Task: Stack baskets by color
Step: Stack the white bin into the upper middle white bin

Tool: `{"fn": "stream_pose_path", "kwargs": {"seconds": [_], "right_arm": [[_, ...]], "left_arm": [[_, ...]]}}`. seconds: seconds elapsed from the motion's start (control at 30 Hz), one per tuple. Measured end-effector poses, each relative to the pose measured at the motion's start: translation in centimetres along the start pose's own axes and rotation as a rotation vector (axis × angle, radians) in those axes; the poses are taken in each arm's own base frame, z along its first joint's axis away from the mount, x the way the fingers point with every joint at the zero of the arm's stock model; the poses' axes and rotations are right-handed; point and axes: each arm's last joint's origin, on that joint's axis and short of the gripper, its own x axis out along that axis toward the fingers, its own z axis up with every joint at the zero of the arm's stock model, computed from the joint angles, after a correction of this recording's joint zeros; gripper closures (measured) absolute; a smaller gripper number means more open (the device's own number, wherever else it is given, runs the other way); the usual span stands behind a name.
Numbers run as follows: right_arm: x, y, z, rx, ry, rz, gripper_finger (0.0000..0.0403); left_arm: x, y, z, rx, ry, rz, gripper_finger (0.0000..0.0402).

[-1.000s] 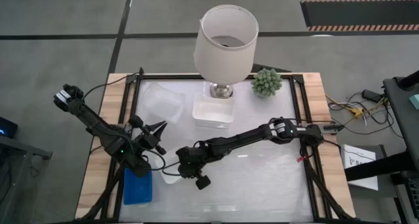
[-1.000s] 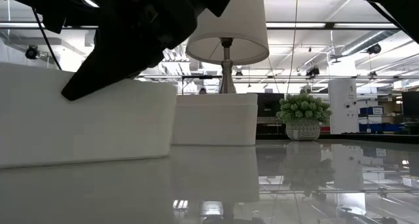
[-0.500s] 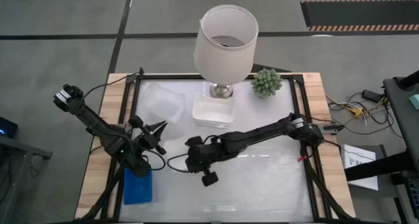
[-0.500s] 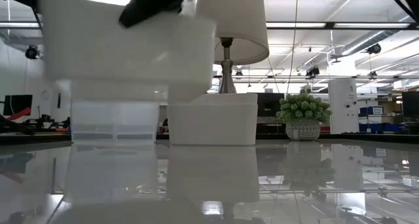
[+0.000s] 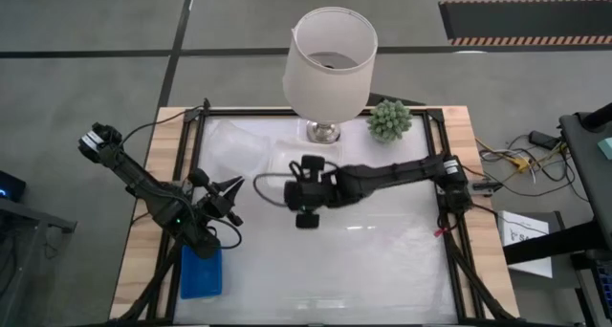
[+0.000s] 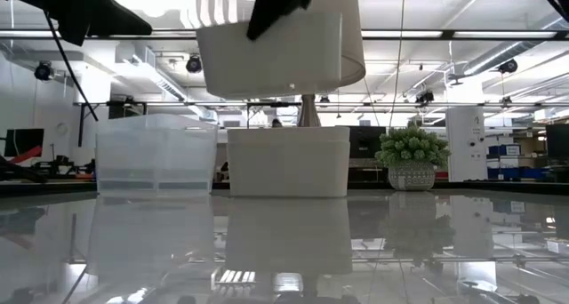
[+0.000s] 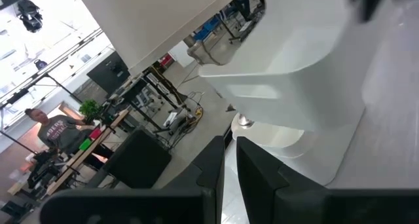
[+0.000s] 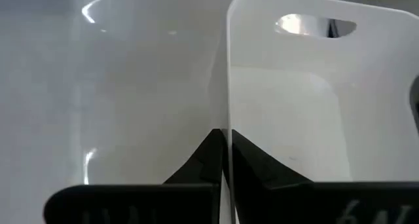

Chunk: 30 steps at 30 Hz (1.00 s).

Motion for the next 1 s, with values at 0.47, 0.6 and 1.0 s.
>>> {"fn": "stream_pose_path", "kwargs": {"seconds": [0.47,0.6,1.0], "right_arm": [[3.2,-6.4,-0.8,0.053,0.074,-0.003,0.0394],[4.0,-6.6,-1.6,0.052,0.109,-0.008,0.0394],[5.0,-8.0,-3.2,0.08,0.138,-0.037,0.0394]], "left_arm": [[0.0,0.0,0.0,0.001,0.001,-0.001,0.038],[0.0,0.0,0.0,0.001,0.001,-0.002,0.038],[0.0,0.0,0.0,0.001,0.002,-0.003,0.038]]}}
